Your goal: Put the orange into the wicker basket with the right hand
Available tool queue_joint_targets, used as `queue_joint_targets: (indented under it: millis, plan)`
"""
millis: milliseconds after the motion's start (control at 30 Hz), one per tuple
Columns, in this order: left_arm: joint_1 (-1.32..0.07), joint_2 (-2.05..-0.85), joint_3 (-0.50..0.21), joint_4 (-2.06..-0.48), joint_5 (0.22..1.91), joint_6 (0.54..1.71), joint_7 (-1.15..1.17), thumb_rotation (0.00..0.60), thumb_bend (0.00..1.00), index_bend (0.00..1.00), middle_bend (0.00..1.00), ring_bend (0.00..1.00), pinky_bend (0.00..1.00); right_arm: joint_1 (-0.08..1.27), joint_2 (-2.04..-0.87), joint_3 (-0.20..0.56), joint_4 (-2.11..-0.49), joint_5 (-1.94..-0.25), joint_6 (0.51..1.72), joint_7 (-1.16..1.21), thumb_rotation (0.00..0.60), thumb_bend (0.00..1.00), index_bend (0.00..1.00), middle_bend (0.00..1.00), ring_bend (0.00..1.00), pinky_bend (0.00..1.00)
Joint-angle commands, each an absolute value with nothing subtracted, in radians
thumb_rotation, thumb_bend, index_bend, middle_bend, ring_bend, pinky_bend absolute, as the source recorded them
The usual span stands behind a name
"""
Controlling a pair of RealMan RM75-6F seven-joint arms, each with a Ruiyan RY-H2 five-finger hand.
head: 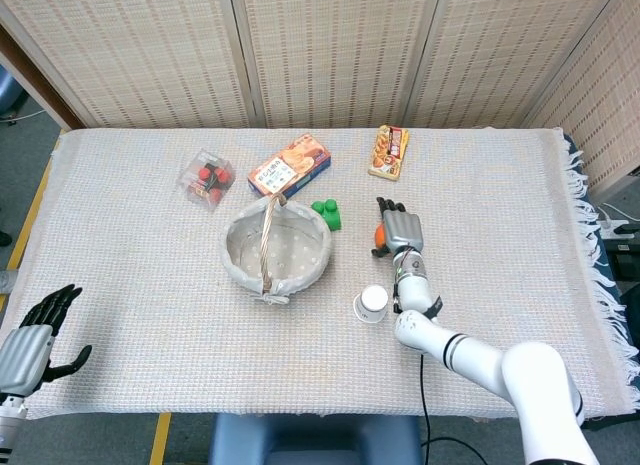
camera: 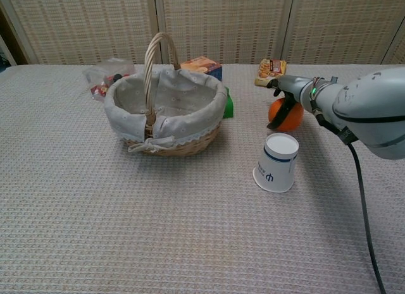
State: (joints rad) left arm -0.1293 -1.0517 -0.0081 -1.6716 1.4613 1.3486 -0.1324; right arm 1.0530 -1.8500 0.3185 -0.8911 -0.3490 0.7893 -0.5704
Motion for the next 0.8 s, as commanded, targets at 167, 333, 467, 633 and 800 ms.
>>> queue_joint_targets:
  millis: [167,333,467,633,800]
  plan:
    - [-0.127,-1.049,-0.008,-1.670,1.468,1.357,-0.149,0.600,0.34,0.00,0.00,0.00,0.10,1.016,-1.863,0.364,-0.907,-0.477,0.851,-0.451,0.600,0.32,0.03,0.73,0.74,0.94]
    - [-0.126,-1.054,-0.009,-1.667,1.475,1.364,-0.151,0.600,0.34,0.00,0.00,0.00,0.10,0.965,-1.756,0.433,-1.120,-0.549,0.915,-0.349,0.600,0.32,0.07,0.74,0.74,0.95]
    - [-0.127,-1.057,-0.009,-1.667,1.479,1.367,-0.150,0.600,0.34,0.00,0.00,0.00,0.10,0.937,-1.676,0.480,-1.326,-0.616,0.981,-0.302,0.600,0.32,0.10,0.74,0.74,0.95]
    - [-0.128,-1.061,-0.009,-1.665,1.487,1.372,-0.150,0.600,0.34,0.00,0.00,0.00,0.10,0.943,-1.634,0.502,-1.534,-0.651,1.044,-0.325,0.600,0.32,0.13,0.74,0.74,0.95]
    - [-0.127,-1.063,-0.008,-1.665,1.489,1.375,-0.152,0.600,0.34,0.00,0.00,0.00,0.10,0.988,-1.674,0.499,-1.619,-0.651,1.105,-0.384,0.600,0.32,0.16,0.74,0.73,0.95]
